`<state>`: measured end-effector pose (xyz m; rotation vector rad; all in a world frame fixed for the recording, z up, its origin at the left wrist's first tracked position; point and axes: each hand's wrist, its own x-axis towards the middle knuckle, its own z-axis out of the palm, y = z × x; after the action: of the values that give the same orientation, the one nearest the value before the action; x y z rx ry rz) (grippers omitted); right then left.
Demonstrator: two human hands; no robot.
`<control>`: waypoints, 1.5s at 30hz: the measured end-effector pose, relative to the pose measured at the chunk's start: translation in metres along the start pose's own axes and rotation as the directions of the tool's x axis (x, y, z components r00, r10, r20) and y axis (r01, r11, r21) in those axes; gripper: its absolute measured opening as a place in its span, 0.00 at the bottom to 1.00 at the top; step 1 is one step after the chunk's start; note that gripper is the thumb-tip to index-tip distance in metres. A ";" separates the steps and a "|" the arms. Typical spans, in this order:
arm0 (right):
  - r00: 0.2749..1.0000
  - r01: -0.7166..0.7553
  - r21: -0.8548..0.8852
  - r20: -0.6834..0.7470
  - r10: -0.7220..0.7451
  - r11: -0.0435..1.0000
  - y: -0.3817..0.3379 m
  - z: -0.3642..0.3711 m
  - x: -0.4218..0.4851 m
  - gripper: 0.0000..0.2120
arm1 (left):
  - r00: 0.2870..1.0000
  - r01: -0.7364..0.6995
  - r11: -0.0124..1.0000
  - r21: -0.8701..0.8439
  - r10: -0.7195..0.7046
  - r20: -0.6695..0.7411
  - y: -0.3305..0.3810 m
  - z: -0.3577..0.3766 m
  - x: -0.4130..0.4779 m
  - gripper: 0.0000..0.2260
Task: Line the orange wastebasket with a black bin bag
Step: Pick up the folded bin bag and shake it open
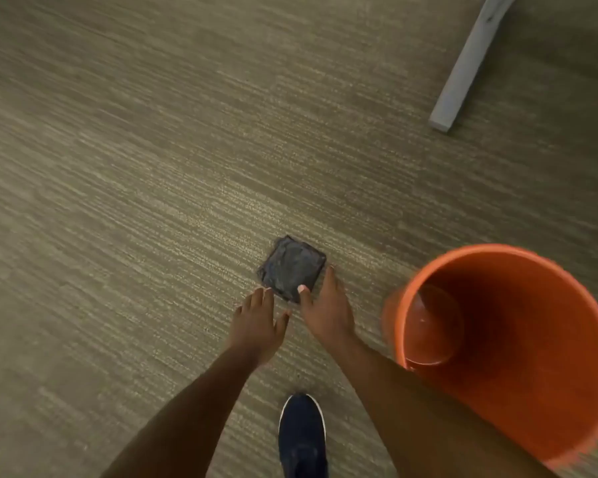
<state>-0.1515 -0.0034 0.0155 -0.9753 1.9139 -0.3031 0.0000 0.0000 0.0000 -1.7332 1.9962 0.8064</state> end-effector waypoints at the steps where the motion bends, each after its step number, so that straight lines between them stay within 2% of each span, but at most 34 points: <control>1: 0.999 -0.038 0.034 -0.032 0.039 0.999 0.003 0.010 0.012 0.38 | 1.000 -0.006 1.000 -0.025 0.006 0.000 -0.003 0.009 0.010 0.32; 7: 0.958 -0.229 0.214 -0.121 0.258 0.950 0.020 0.055 0.080 0.35 | 0.994 -0.105 0.994 0.015 0.105 0.015 -0.014 0.054 0.071 0.30; 12: 0.917 -0.307 0.336 -0.146 0.372 0.890 0.029 0.072 0.111 0.32 | 0.988 -0.147 0.987 0.067 0.142 0.067 -0.016 0.076 0.093 0.29; 19: 0.911 -0.271 0.290 -0.230 0.342 0.918 0.030 0.074 0.118 0.22 | 0.985 -0.161 0.984 0.070 0.156 0.078 -0.017 0.086 0.095 0.28; 24: 0.935 -0.179 0.365 -0.224 0.273 0.914 0.025 0.073 0.111 0.13 | 0.985 -0.170 0.985 0.019 0.169 0.034 -0.017 0.082 0.093 0.28; 27: 0.947 -0.123 0.408 -0.225 0.230 0.905 0.020 0.071 0.101 0.14 | 0.991 -0.131 0.990 -0.050 0.129 -0.026 -0.014 0.072 0.090 0.29; 30: 0.947 -0.101 0.460 -0.226 0.227 0.882 0.013 0.064 0.088 0.17 | 0.993 -0.053 0.975 -0.217 0.028 -0.118 -0.009 0.054 0.083 0.30; 32: 0.936 -0.107 0.519 -0.235 0.262 0.848 0.005 0.055 0.077 0.17 | 0.978 -0.046 0.915 -0.401 -0.040 -0.204 -0.006 0.036 0.080 0.28; 34: 0.926 -0.115 0.608 -0.220 0.306 0.786 -0.004 0.041 0.065 0.16 | 0.967 -0.028 0.789 -0.614 -0.133 -0.215 -0.001 0.014 0.076 0.24; 36: 0.927 -0.116 0.690 -0.183 0.328 0.714 -0.016 0.023 0.050 0.15 | 0.975 0.052 0.559 -0.827 -0.208 -0.080 0.008 -0.015 0.069 0.17; 38: 0.932 -0.131 0.746 -0.132 0.337 0.653 -0.028 0.001 0.035 0.14 | 0.973 0.180 0.334 -0.925 -0.199 0.117 0.018 -0.047 0.055 0.12; 40: 0.934 -0.157 0.773 -0.086 0.347 0.614 -0.042 -0.026 0.017 0.13 | 0.963 0.250 0.263 -0.932 -0.171 0.210 0.030 -0.078 0.037 0.13; 41: 0.935 -0.173 0.759 -0.075 0.348 0.628 -0.049 -0.041 0.007 0.14 | 0.960 0.257 0.257 -0.931 -0.175 0.217 0.036 -0.093 0.026 0.12; 43: 0.943 -0.167 0.676 -0.102 0.316 0.718 -0.066 -0.075 -0.016 0.22 | 0.966 0.233 0.248 -0.940 -0.170 0.194 0.050 -0.125 0.001 0.10; 45: 0.955 -0.086 0.561 -0.189 0.229 0.823 -0.085 -0.112 -0.048 0.31 | 0.971 0.192 0.214 -0.958 -0.185 0.153 0.068 -0.157 -0.029 0.09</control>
<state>-0.1893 -0.0437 0.1536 -0.3989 1.9485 -0.8588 -0.0481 -0.0725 0.1502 -2.4537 1.0876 2.3024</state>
